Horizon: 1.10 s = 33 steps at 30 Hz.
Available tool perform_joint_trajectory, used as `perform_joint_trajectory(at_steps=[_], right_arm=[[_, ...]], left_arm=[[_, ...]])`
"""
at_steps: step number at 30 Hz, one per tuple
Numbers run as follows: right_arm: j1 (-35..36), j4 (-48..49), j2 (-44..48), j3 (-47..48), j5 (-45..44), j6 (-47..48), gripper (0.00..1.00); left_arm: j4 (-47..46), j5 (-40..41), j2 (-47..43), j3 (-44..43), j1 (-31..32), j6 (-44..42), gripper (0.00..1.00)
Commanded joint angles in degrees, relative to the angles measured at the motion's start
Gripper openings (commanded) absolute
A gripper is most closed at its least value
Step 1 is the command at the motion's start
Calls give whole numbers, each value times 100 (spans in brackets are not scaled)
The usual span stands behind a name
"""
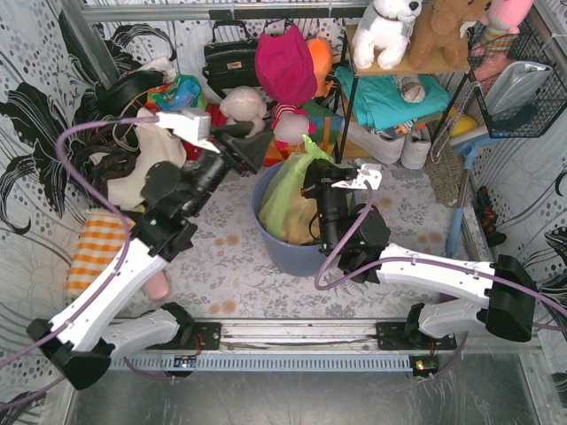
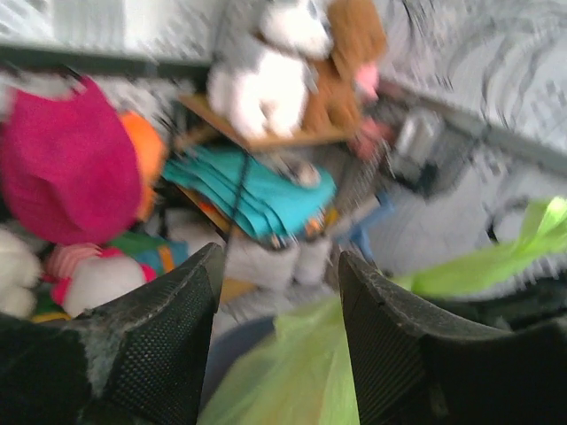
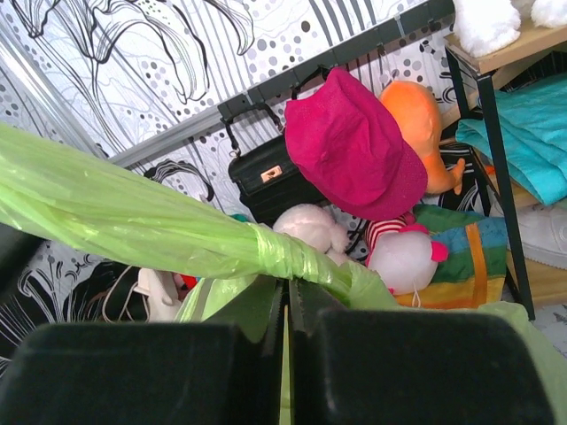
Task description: Tie the trash bag
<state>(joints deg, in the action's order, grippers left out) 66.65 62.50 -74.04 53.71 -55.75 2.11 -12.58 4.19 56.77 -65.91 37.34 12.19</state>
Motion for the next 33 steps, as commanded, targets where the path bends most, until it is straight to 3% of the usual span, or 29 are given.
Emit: perform_joint_trajectory(at_steps=[1,6,13,15,19,21,27,33], right_arm=[[-9,-172,181,-63,-70,-206,0],[-4,-346,247,-37,-75,-291,0],[-4,-545,289,5,-59,-379,0],[-10,-563,306,14,-59,-365,0],[-6,-673,341,6,-110,-405,0],[-4,-787,397,-44,-165,-497,0],[-5,-910,487,-160,-265,-625,0],[-3,-829,422,-85,-193,-566,0]], left_arm=[[244,-2382,511,-155,-251,369,63],[441,-3200,1026,-391,-339,229,63],[648,-3180,1274,-469,-447,23,61],[684,-3158,1294,-484,-457,-3,49],[687,-2944,1236,-445,-457,-2,11],[680,-2821,1155,-432,-461,12,0],[452,-2362,559,-82,-461,105,0],[507,-2434,378,37,-460,189,0]])
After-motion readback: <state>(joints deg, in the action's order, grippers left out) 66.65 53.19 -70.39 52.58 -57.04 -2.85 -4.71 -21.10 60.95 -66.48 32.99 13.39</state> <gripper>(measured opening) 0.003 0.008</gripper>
